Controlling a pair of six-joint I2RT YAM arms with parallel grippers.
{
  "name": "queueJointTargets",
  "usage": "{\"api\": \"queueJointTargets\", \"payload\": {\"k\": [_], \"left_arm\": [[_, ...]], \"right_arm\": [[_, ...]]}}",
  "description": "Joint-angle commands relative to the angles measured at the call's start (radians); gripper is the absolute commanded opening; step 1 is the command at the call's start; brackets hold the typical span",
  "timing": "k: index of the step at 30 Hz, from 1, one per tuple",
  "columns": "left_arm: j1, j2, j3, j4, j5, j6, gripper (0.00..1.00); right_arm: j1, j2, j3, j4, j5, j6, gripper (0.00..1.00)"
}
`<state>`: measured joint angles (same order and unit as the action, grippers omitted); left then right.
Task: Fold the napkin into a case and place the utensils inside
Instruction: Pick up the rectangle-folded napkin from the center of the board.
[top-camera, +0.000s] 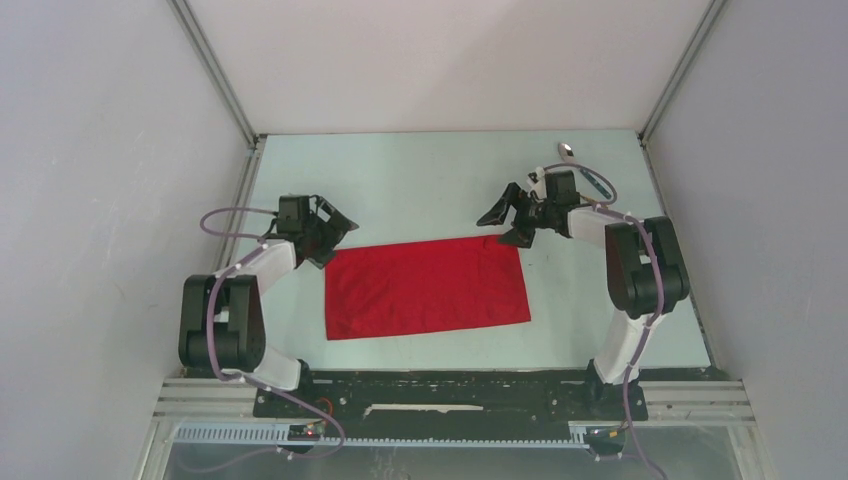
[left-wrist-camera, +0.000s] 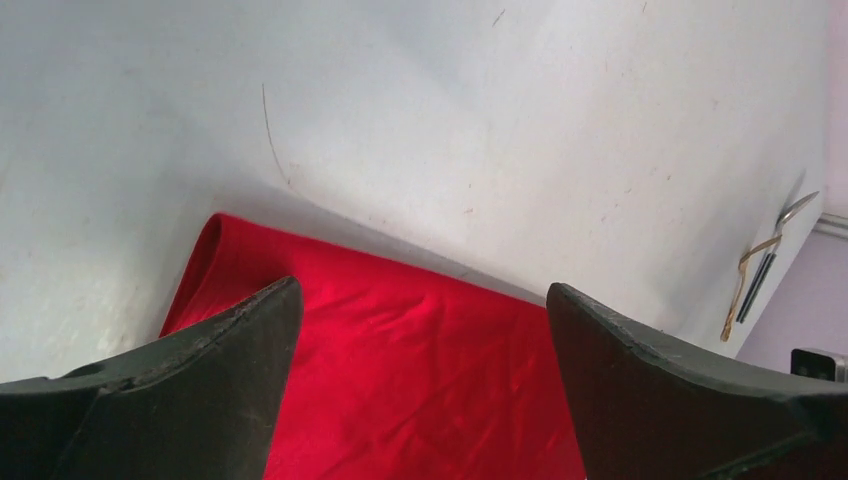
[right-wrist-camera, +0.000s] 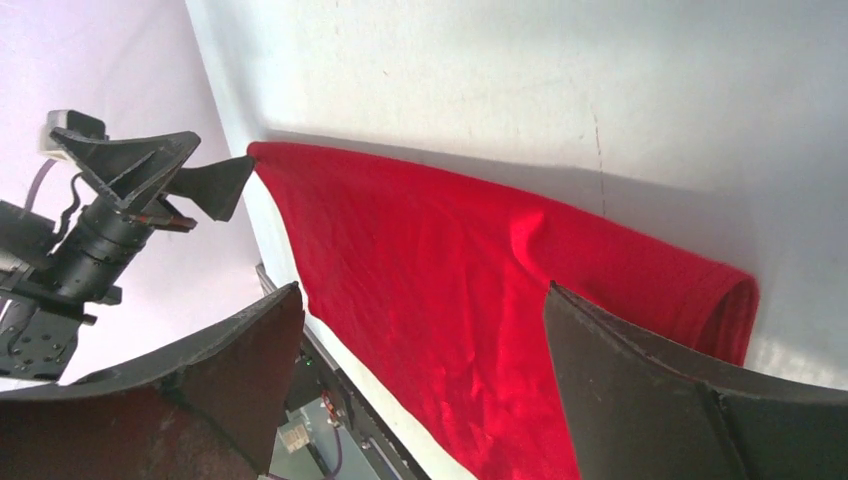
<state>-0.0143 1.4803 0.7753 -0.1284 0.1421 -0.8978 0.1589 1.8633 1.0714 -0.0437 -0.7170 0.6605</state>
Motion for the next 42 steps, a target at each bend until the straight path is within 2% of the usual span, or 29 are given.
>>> {"api": "queueJointTargets", "payload": {"k": [1, 8, 15, 19, 22, 26, 35, 37, 42], "left_arm": [[0.044, 0.063, 0.041, 0.048, -0.025, 0.004, 1.0], [0.065, 0.128, 0.085, -0.065, -0.086, 0.032, 1.0], [0.056, 0.055, 0.196, -0.178, -0.089, 0.096, 1.0], [0.024, 0.051, 0.228, -0.175, -0.021, 0.098, 1.0], [0.022, 0.09, 0.214, -0.16, 0.009, 0.062, 1.0], [0.022, 0.146, 0.149, -0.108, -0.021, 0.009, 1.0], [0.05, 0.226, 0.213, -0.178, -0.083, 0.016, 1.0], [0.053, 0.214, 0.23, -0.211, -0.092, 0.035, 1.0], [0.024, 0.058, 0.254, -0.286, -0.171, 0.1, 1.0]], "right_arm": [[-0.038, 0.049, 0.04, 0.059, -0.051, 0.006, 0.96], [-0.049, 0.016, 0.025, -0.101, 0.093, -0.054, 0.95], [0.013, -0.086, 0.103, -0.141, 0.09, -0.054, 0.96], [0.054, -0.022, 0.16, -0.109, 0.051, -0.026, 0.96], [0.041, 0.027, 0.167, -0.085, 0.041, 0.0, 0.95], [0.018, 0.08, 0.166, -0.077, 0.045, -0.008, 0.96], [-0.056, 0.128, 0.148, -0.144, 0.132, -0.054, 0.96], [-0.056, 0.098, 0.148, -0.163, 0.142, -0.06, 0.95], [-0.024, -0.042, 0.159, -0.235, 0.204, -0.099, 0.96]]}}
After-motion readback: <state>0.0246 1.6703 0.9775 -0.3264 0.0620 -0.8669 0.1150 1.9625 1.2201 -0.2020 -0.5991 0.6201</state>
